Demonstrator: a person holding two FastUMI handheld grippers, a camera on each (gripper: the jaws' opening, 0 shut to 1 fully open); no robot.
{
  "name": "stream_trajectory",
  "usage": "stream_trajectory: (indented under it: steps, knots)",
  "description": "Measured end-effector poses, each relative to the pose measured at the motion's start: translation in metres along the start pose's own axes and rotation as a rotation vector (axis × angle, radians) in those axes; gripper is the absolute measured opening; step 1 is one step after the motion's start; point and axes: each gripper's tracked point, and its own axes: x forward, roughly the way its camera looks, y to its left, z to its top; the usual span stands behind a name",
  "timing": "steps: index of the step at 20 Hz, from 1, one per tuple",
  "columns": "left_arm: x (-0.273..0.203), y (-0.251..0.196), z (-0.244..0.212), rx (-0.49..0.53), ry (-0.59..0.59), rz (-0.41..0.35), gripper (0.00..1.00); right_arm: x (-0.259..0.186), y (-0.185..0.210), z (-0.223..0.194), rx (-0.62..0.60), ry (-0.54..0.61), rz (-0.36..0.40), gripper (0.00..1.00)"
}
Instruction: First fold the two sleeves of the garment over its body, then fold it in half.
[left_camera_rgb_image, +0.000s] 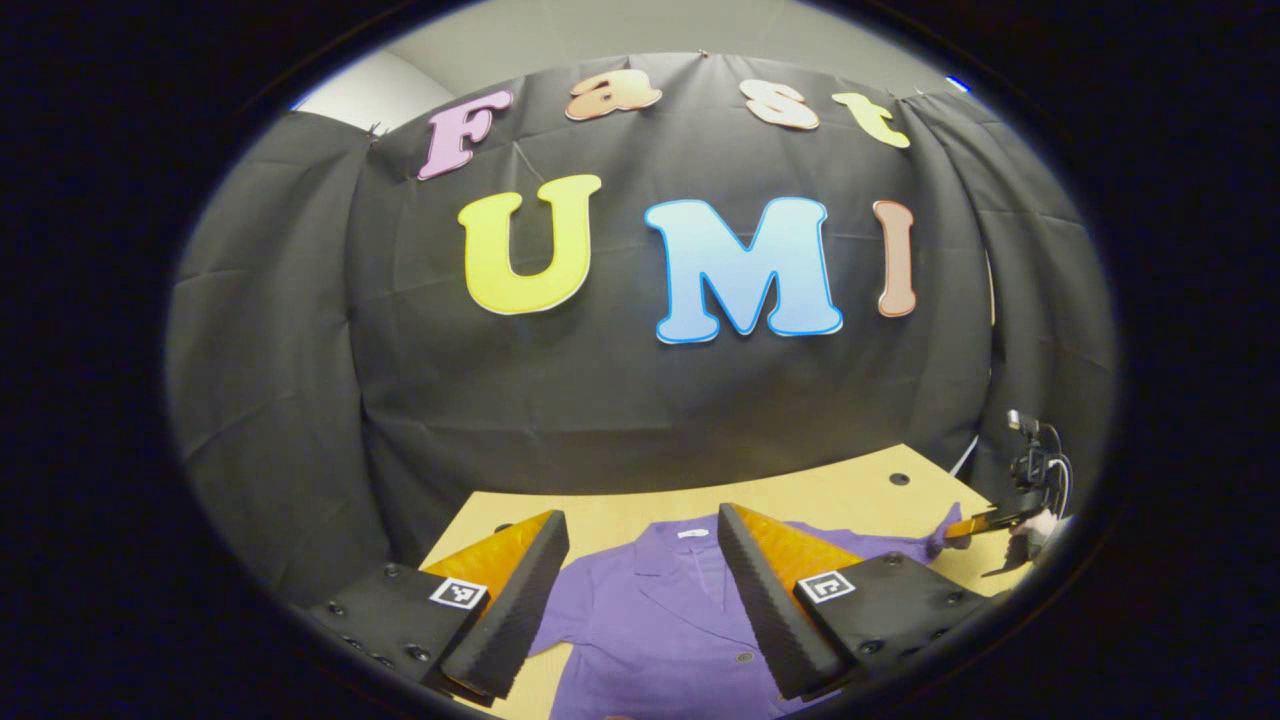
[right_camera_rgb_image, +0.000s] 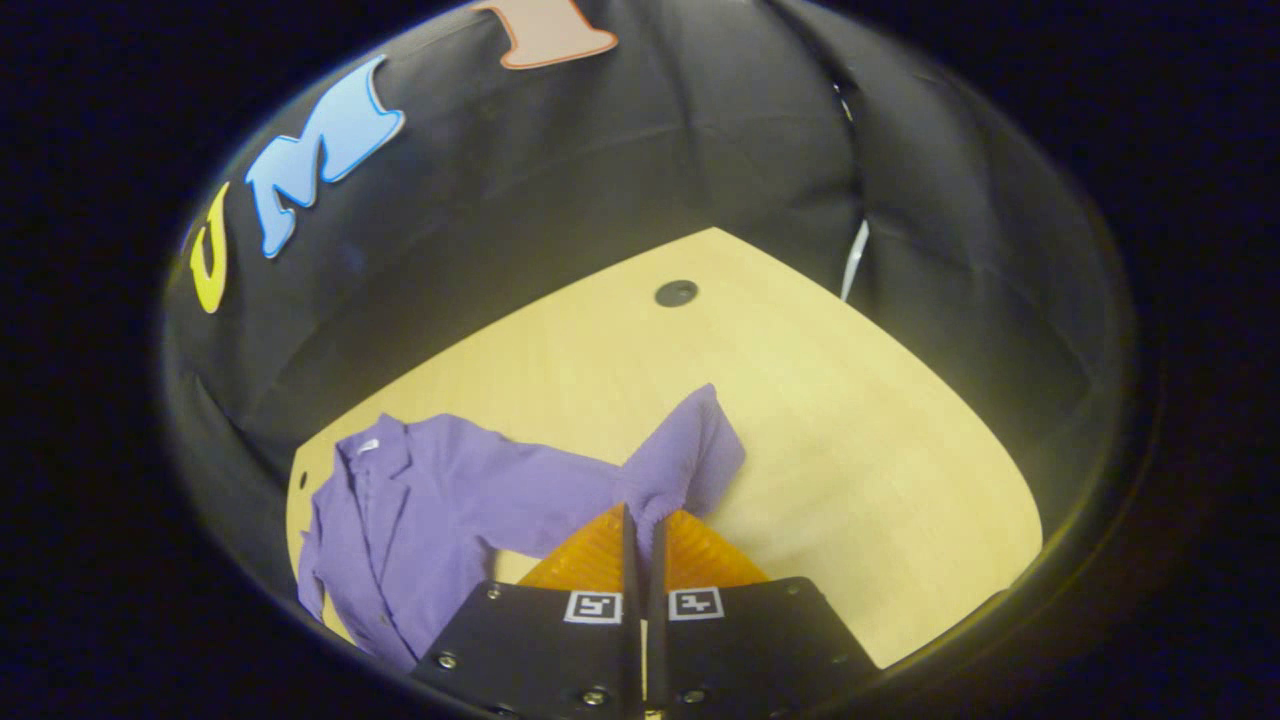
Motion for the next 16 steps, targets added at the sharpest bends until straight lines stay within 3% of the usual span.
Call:
stream_trajectory:
  steps: [4, 10, 16]
  knots:
    - [-0.005, 0.021, -0.003, 0.008, -0.007, 0.001, 0.97, -0.004, 0.065, 0.01, 0.001, -0.015, 0.097, 0.03]
    - [-0.014, 0.067, -0.016, 0.009, 0.004, 0.029, 0.97, 0.013, 0.171, -0.018, 0.043, 0.001, 0.213, 0.03]
    - [-0.022, 0.119, -0.033, 0.006, 0.031, 0.07, 0.99, 0.026, 0.251, -0.055, 0.112, 0.039, 0.314, 0.02]
